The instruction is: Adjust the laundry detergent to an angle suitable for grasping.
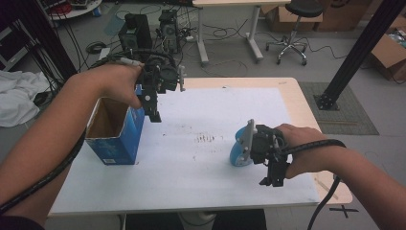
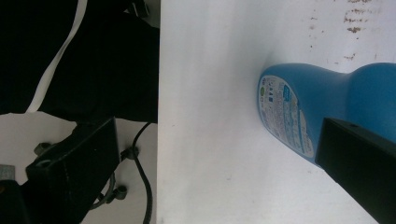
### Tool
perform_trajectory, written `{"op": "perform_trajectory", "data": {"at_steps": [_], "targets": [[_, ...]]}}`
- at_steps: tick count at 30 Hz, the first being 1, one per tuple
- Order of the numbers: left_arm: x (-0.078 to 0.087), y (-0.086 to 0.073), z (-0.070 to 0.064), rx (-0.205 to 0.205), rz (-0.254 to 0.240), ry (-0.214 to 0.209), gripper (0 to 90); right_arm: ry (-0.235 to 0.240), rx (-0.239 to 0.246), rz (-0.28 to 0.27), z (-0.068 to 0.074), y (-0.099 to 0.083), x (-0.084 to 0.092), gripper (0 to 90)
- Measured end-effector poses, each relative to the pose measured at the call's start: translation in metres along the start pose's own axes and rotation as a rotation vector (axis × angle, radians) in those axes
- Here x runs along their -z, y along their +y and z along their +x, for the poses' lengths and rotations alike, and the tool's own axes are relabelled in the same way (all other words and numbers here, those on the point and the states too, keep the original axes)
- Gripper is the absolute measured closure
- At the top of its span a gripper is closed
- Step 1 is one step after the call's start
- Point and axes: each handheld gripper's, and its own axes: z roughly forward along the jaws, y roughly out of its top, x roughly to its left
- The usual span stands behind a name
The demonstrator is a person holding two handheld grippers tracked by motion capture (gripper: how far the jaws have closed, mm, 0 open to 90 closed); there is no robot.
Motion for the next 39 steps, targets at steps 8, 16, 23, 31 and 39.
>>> {"op": "perform_trajectory", "data": {"at_steps": [8, 16, 23, 31, 39], "targets": [[-0.001, 0.000, 0.001, 0.004, -0.003, -0.001, 0.1, 0.004, 0.006, 0.000, -0.003, 0.001, 0.002, 0.0], [-0.005, 0.002, -0.001, -0.001, 0.001, -0.009, 0.1, 0.006, 0.005, -0.003, -0.001, 0.000, -0.003, 0.0], [-0.006, 0.003, -0.001, -0.005, -0.006, -0.011, 0.1, 0.006, 0.006, 0.001, -0.002, 0.000, -0.004, 0.0], [-0.008, 0.003, 0.000, -0.002, -0.002, -0.016, 0.1, -0.002, 0.013, -0.009, -0.003, -0.002, 0.002, 0.0], [-0.007, 0.001, 0.001, 0.009, -0.001, -0.017, 0.1, -0.003, 0.051, -0.006, -0.007, 0.001, 0.016, 0.0]]}}
